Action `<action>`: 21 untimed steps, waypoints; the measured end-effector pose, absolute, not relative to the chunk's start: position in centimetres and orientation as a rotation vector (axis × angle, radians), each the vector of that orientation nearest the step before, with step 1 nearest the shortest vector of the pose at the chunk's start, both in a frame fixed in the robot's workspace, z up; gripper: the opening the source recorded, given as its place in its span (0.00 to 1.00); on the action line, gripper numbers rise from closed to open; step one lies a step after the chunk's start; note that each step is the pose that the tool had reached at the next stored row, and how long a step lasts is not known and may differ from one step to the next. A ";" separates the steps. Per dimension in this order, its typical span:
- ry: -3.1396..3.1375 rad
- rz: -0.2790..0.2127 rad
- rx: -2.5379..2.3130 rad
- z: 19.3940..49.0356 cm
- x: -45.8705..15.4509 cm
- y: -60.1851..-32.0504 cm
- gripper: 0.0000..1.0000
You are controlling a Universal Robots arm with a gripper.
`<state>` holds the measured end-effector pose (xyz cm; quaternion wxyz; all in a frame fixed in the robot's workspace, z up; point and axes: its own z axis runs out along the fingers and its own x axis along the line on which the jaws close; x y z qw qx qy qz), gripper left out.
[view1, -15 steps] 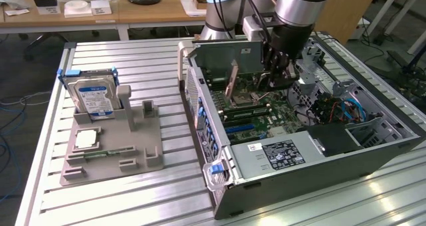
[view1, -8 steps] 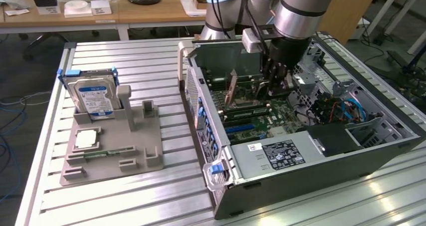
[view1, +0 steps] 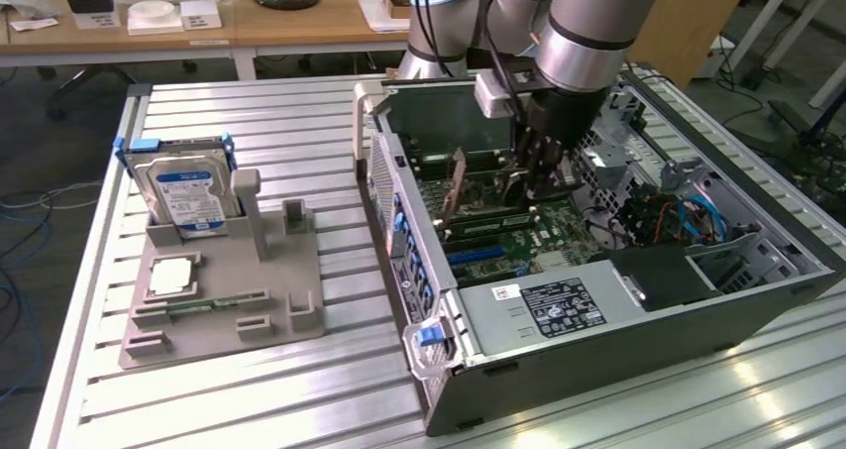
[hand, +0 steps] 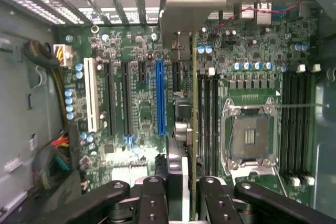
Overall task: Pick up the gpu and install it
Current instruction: 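Insert the gpu into the slot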
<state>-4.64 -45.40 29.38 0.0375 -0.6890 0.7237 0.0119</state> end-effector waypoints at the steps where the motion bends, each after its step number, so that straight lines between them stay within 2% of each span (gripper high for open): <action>1: 2.221 0.036 -2.114 29.2 -5.0 -45.3 0.28; 9: 2.239 0.001 -2.135 28.4 -5.3 -45.3 0.28; 21: 2.227 0.003 -2.146 27.1 -5.9 -45.3 0.28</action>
